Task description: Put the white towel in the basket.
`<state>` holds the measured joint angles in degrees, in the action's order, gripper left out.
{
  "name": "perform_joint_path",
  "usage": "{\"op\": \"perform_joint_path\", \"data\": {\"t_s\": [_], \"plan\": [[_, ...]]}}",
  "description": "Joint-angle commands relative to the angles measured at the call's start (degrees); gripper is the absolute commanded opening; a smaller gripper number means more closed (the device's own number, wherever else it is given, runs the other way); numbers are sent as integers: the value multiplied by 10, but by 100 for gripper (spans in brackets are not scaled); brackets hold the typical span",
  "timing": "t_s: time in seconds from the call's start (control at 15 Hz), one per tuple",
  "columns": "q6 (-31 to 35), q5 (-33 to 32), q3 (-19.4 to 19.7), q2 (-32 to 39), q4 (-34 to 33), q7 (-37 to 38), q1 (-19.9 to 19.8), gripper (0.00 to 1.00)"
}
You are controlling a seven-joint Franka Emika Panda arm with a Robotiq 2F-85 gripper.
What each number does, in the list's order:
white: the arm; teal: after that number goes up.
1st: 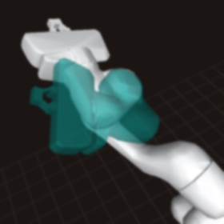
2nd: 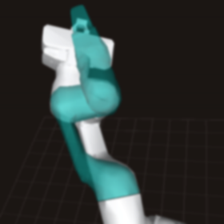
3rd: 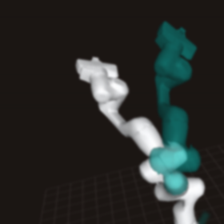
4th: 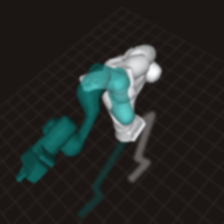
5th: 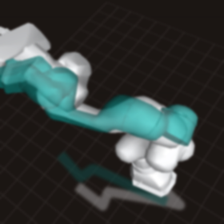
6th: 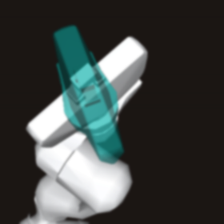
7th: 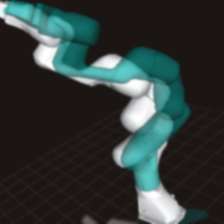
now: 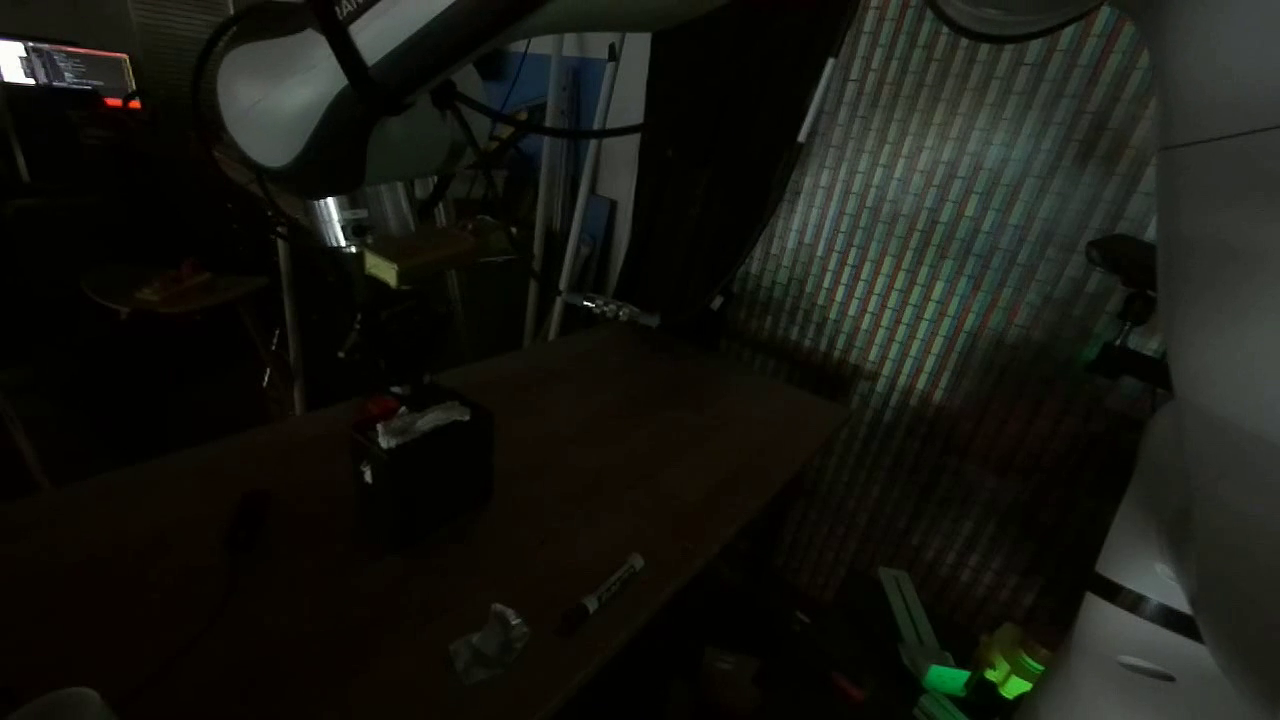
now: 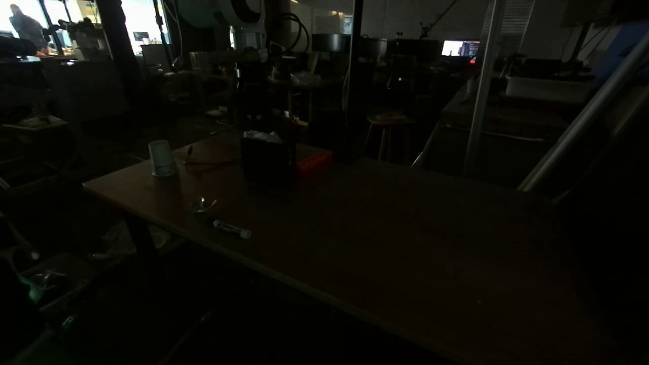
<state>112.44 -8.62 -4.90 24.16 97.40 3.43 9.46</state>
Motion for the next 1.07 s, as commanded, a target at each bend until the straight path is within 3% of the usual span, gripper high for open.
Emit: {"op": "perform_joint_path", "data": {"t_s": [0.0, 1.0], "plan": [[-7, 13, -2, 10, -11, -8, -5, 0], [100, 12, 5, 63, -15, -29, -24, 0]]}}
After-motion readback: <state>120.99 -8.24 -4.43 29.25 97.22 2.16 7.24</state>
